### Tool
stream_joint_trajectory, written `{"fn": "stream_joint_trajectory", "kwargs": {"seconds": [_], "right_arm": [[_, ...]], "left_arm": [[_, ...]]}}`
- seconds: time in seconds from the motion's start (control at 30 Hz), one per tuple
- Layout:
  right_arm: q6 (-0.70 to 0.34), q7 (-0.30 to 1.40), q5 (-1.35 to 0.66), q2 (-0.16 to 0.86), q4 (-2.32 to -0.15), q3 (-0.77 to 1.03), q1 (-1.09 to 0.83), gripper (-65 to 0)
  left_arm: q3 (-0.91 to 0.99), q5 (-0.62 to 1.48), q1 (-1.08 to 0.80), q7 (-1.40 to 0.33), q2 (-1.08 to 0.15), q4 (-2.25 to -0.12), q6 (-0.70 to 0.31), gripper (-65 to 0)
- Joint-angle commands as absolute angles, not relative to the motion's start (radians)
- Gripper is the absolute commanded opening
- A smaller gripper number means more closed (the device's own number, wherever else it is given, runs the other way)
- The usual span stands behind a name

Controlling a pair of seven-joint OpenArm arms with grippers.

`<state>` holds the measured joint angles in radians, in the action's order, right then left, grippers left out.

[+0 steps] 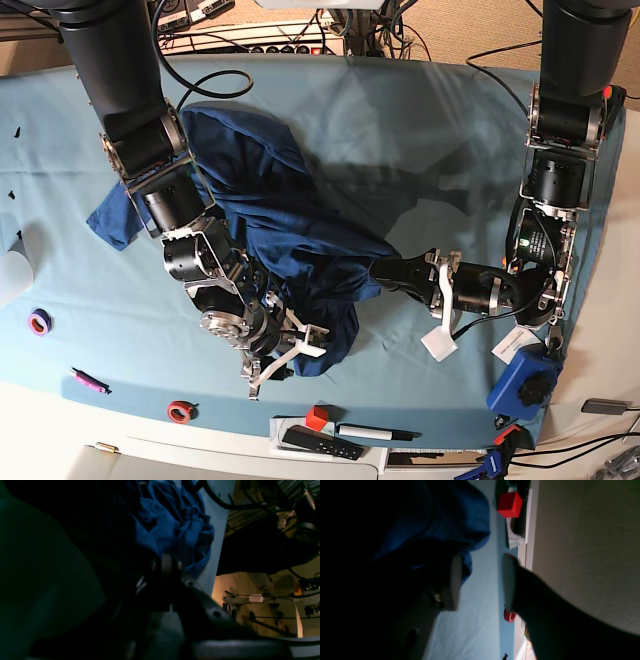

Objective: Layout the t-shirt on the table in an organized manner, then fold the t-shirt properly
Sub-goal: 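Grasp the shirt with the right gripper and pull it toward the table edge, then drag the held shirt with the right gripper further toward the table edge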

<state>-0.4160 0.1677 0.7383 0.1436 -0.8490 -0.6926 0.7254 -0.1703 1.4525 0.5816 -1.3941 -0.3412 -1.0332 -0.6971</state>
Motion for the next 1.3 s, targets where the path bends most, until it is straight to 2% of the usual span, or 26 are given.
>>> {"fn": "stream_joint_trajectory", "kwargs": {"seconds": [0.0,0.47,0.67,0.83,1.03,1.2,1.27], "right_arm": [[-0.397,0.161,0.737,0.138,-0.864,-0.687,0.765,-36.0],[-0.412,0.182,0.737,0.056,-0.864,-0.688,0.765,-36.0],[-0.412,0.278,0.704,0.056,-0.864,-0.688,0.765,-36.0],[-0.412,0.4,0.687,0.084,-0.864,-0.687,0.764,-36.0],[-0.413,0.414,0.652,0.148,-0.864,-0.687,0.764,-36.0],[-0.529,0.36,0.592,0.141,-0.864,-0.688,0.762,-36.0],[-0.532,0.34,0.591,0.121,-0.872,-0.688,0.758,-36.0]], "left_arm": [[-0.167,1.484,0.615,-1.375,-0.349,-1.048,-0.698,-65.0],[-0.167,1.484,0.615,-1.375,-0.349,-1.048,-0.698,-65.0],[-0.167,1.484,0.618,-1.346,-0.349,-1.048,-0.698,-65.0],[-0.167,1.427,0.627,-1.225,-0.35,-1.048,-0.698,-65.0],[-0.167,1.398,0.635,-1.203,-0.35,-1.048,-0.698,-65.0],[-0.167,1.398,0.635,-1.202,-0.349,-1.048,-0.698,-65.0],[-0.167,1.382,0.635,-1.181,-0.35,-1.048,-0.698,-65.0]]}}
